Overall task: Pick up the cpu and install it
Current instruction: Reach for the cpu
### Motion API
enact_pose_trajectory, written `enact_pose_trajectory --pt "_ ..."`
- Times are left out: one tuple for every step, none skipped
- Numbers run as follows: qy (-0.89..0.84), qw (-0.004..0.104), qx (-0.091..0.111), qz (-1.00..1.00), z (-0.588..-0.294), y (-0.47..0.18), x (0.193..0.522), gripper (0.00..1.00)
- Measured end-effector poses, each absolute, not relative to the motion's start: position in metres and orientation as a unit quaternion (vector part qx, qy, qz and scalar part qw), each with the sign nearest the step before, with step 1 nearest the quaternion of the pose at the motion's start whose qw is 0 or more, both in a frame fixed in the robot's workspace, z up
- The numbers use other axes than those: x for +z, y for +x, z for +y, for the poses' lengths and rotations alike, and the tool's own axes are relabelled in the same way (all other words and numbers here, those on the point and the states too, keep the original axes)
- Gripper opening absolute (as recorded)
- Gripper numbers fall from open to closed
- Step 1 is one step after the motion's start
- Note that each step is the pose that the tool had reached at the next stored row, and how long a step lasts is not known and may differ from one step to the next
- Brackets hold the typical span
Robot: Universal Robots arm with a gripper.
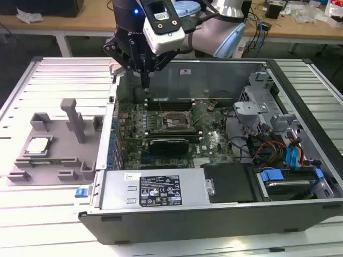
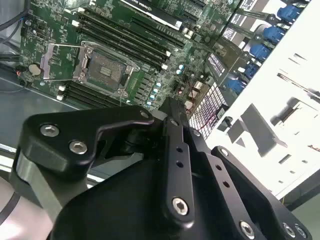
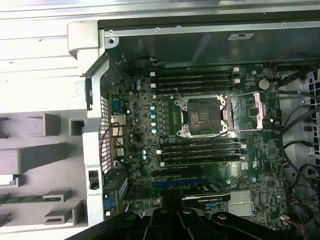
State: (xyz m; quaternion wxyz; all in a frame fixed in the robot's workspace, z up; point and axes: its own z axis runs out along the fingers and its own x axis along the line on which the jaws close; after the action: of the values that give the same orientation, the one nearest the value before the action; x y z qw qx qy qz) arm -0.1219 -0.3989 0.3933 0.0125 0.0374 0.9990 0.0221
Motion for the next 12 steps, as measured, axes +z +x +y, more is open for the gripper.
enact_pose_trajectory --pt "0.037 0.012 0.022 0.999 -0.3988 -0.1219 0.3933 0.11" --pt "0.037 0.012 0.022 0.999 -0.3989 -0.1219 0.3933 0.11" --pt "0.037 0.012 0.022 0.999 -0.3988 -0.1219 0.3933 0.11" --pt "0.037 0.012 0.022 0.999 -0.3988 -0.1219 0.3933 0.11" --pt "0.037 0.012 0.022 0.999 -0.3988 -0.1219 0.3933 0.11" --pt "0.037 0.012 0.022 0.999 -0.3988 -0.1219 0.3933 0.11" --pt "0.037 0.012 0.022 0.999 -0.3988 -0.1221 0.3933 0.11" --pt "0.037 0.012 0.022 0.999 -0.3988 -0.1225 0.3933 0.11" --pt "0.037 0.013 0.022 0.999 -0.3988 -0.1229 0.3933 0.11" --pt "0.037 0.013 0.022 0.999 -0.3988 -0.124 0.3933 0.11" --pt "0.037 0.012 0.022 0.999 -0.3988 -0.1258 0.3933 0.11" --pt "0.037 0.012 0.022 0.999 -0.3988 -0.1263 0.3933 0.11"
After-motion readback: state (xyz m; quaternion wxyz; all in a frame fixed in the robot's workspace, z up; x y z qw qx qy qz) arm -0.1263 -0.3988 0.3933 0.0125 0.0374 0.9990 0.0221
